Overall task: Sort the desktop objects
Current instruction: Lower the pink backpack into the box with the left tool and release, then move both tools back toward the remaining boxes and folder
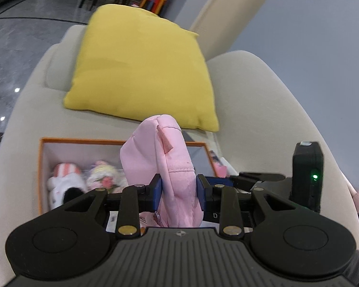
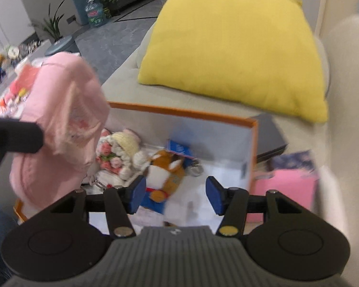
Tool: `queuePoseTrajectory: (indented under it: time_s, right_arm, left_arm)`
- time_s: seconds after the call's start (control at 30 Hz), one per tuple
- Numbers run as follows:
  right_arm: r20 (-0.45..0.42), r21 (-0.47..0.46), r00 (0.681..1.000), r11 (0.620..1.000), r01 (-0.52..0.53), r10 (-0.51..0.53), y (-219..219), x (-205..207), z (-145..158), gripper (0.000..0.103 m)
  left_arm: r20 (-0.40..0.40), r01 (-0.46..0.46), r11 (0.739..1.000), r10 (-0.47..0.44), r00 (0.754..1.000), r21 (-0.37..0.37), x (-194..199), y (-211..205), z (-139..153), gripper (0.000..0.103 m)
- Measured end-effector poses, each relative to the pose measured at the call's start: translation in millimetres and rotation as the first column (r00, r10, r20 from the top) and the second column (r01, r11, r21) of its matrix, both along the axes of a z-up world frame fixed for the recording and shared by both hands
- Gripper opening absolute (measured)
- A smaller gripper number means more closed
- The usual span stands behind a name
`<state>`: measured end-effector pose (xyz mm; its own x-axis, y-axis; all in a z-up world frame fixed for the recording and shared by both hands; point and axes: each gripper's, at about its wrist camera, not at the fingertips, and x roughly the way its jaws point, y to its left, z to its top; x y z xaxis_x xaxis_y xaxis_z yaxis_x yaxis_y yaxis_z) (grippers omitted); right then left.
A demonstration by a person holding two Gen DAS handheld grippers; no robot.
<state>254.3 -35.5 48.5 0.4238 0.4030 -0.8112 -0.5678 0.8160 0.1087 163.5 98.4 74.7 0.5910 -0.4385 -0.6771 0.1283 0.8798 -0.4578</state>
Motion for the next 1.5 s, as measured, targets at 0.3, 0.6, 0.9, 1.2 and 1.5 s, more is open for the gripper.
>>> queuePoseTrajectory:
  time_s: [0.3,0.6,0.9,1.2,1.5]
  right_arm:
    - [0.064,-0.128,0.993,0.987,-0.093,0.102,-25.2,-1.0,17.0,0.058]
    - [0.059,-0.227,0.979,0.957,-0.179,0.197,-32.1,5.7,7.1,0.057]
    - [0.033,-0.247,0.97,0.942,-0.226,0.241,-19.2,14.7,-12.4,0.057]
    - [0.043,-0.204,0.977,0.959,-0.196,0.209,-42.0,20.9,3.5,0.057]
    - [0.028,-0.273,0.985,0.95,-0.154,0.168,-85.4,42.6,-9.9,0.057]
  left_arm:
    - [-0.047,0.11,0.993,-0.111,0.993,-0.038,39.6,-45.8,-22.2,0.034]
    - [-0.098,0.141,0.982,-0.153,0.983,-0.123,68.8,-59.1,-70.4,0.034]
    - [-0.206,0.106,0.989,-0.124,0.971,-0.1,77.2,-49.6,-108.1,0.034]
    - [-0.256,0.078,0.995,-0.09,0.963,-0.057,81.9,-44.2,-130.3,0.034]
    - [-0.274,0.035,0.999,-0.041,0.961,-0.028,82.5,-37.1,-129.0,0.032]
